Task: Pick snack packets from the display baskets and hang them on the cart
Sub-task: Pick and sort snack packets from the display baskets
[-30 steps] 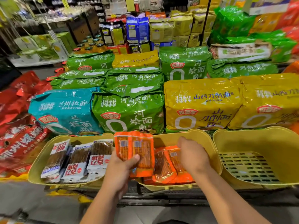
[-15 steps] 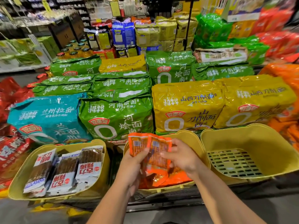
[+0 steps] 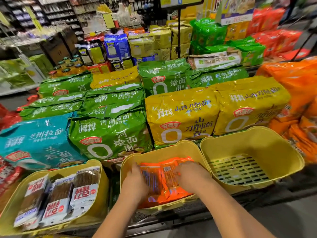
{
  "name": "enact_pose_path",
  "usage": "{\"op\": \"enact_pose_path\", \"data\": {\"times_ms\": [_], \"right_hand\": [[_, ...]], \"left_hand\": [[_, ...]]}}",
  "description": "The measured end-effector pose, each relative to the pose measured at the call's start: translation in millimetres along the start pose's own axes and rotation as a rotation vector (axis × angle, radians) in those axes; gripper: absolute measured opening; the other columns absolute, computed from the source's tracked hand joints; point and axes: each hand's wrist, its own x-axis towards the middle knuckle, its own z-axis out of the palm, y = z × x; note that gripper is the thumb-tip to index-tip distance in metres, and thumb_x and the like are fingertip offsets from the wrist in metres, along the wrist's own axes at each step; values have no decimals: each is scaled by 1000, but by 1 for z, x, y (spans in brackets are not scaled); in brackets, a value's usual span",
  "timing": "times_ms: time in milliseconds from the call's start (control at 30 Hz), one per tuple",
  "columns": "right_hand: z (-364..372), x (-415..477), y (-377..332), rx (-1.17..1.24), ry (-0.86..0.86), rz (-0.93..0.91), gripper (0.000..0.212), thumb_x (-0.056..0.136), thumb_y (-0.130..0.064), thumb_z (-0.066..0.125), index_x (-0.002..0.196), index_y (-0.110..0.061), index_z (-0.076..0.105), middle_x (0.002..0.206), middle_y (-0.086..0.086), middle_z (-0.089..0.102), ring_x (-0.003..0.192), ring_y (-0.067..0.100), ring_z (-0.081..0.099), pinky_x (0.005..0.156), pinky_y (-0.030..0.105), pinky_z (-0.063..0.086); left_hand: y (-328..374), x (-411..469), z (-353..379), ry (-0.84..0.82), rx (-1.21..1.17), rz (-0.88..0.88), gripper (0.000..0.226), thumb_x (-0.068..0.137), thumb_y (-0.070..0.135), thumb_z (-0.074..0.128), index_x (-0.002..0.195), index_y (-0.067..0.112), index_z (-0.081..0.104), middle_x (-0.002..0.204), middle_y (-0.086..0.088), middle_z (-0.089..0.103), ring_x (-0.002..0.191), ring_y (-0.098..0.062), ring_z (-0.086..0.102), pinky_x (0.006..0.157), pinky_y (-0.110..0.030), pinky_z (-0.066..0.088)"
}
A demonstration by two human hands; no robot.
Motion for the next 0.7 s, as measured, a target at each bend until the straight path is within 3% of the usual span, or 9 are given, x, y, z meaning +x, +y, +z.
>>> {"op": "enact_pose_path", "data": {"times_ms": [67,133,200,267,333,400,500,700], "right_hand": [[-8,-2,2,44,71,-71,41,101,-33,46,141,-26,55,146,10,50,136,31,44,113,43,38],[-14,-6,0,142,80,-141,47,103,-37,46,150,-29,45,154,6,43,141,29,40,117,41,33],[-15,-8,0,119,-17,-165,48,104,-40,46,150,-26,46,156,6,42,141,28,41,115,40,37],[-13,-8,-1,38,-122,-147,50,103,-44,49,148,-22,49,158,9,40,141,29,42,114,41,39],[-16,-7,-3,72,-61,-151,47,102,-43,51,142,-19,56,149,9,51,134,28,50,109,40,43],[-20,-8,-5,148,64,-206,40,101,-39,53,135,-19,60,139,6,58,127,25,53,106,37,43],[-24,-11,-17,207,172,-320,45,102,-37,54,145,-28,50,148,-4,48,139,21,40,118,32,28],[-33,-23,-60,210,285,-433,54,102,-44,51,153,-33,36,162,-8,27,149,15,12,122,27,9]], "left_hand": [[3,-4,1,103,192,96,96,87,26,73,160,13,13,158,-16,30,133,-32,51,107,-34,40],[6,-4,1,119,318,218,67,90,29,65,152,23,40,149,-9,47,128,-28,54,105,-34,41],[7,-2,4,-36,335,318,41,93,33,61,134,29,63,133,-3,65,118,-25,60,95,-30,46],[4,-3,9,-148,356,369,33,92,35,61,123,32,71,127,0,69,113,-23,63,93,-29,48],[-1,-3,11,-115,326,379,31,93,37,59,119,28,71,120,-3,72,109,-25,65,91,-33,52],[-6,-6,8,-12,195,412,28,95,36,58,118,27,70,114,0,73,106,-23,66,88,-34,52],[-22,-24,-2,260,-50,501,27,94,32,58,117,27,71,110,4,72,105,-17,62,93,-33,46],[-87,-55,-32,681,-124,400,29,89,32,51,106,18,70,98,3,68,96,-14,54,85,-25,35]]}}
